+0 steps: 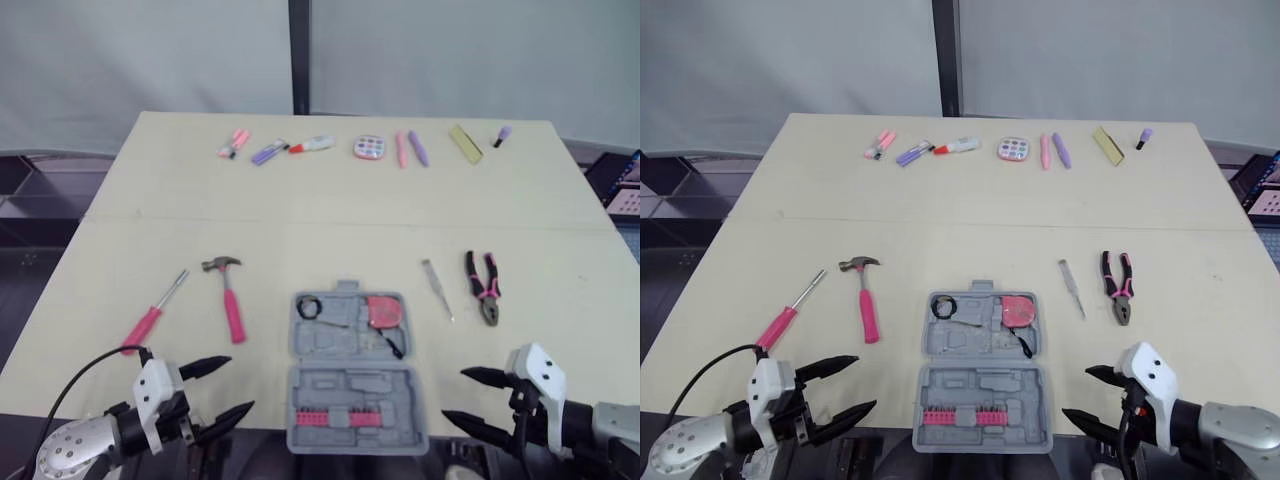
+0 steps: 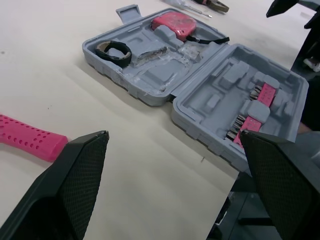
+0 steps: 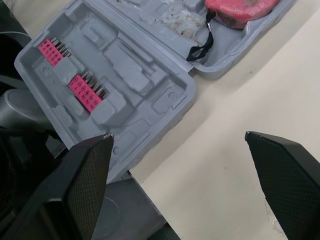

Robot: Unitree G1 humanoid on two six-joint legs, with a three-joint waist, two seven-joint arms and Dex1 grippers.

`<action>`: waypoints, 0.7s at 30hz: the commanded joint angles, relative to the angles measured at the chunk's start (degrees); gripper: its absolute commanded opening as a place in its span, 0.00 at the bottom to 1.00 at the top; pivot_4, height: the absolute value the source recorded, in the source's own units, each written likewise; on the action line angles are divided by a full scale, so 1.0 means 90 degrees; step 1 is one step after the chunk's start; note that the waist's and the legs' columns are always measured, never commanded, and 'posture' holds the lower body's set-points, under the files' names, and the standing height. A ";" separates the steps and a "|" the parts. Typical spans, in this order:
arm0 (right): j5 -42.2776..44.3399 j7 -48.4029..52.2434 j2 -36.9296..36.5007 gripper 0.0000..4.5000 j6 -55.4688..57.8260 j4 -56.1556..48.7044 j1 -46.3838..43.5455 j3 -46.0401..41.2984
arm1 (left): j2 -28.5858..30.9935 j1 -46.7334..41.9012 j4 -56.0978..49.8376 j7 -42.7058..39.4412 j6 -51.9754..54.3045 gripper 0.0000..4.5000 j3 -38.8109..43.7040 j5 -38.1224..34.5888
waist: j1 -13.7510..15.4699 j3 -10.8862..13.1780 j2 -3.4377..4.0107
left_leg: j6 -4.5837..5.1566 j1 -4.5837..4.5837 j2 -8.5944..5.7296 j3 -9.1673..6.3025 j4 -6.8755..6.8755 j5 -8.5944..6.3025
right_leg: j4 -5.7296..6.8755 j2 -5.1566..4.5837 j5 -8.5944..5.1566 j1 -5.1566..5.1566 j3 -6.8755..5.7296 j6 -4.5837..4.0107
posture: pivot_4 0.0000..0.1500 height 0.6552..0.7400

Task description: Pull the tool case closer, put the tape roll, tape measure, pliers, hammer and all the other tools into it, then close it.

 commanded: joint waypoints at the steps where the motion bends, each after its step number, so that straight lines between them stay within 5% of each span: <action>1: 0.0056 0.0005 -0.0055 0.99 -0.0055 -0.0070 0.0035 -0.0060 | -0.0038 -0.0042 0.0009 -0.0039 -0.0161 1.00 0.0020 -0.0018 | 0.0000 0.0000 0.0000 | 0.0000 0.0000 0.0000 0.0000 0.0000 0.0000 | 0.0001 0.0000 0.0000 0.0000 0.0000 0.0000 | 1.00 0.69; 10: 0.0073 -0.0060 -0.0035 0.99 0.0001 -0.0072 0.0039 -0.0062 | -0.0055 -0.0100 -0.0002 -0.0085 -0.0272 1.00 -0.0131 0.0024 | 0.0000 0.0000 0.0000 | 0.0000 0.0000 0.0000 0.0000 0.0000 0.0000 | 0.0001 0.0000 0.0000 0.0000 -0.0001 0.0000 | 1.00 0.69; 21: -0.0142 -0.1898 0.0645 0.99 0.0680 0.0485 -0.0981 -0.0587 | 0.0155 -0.2443 -0.0362 -0.0106 0.0702 1.00 -0.0979 -0.0264 | -0.0016 -0.0001 0.0001 | 0.0001 0.0007 -0.0007 -0.0001 -0.0003 0.0000 | 0.0047 0.0001 0.0000 -0.0013 -0.0002 0.0000 | 1.00 0.69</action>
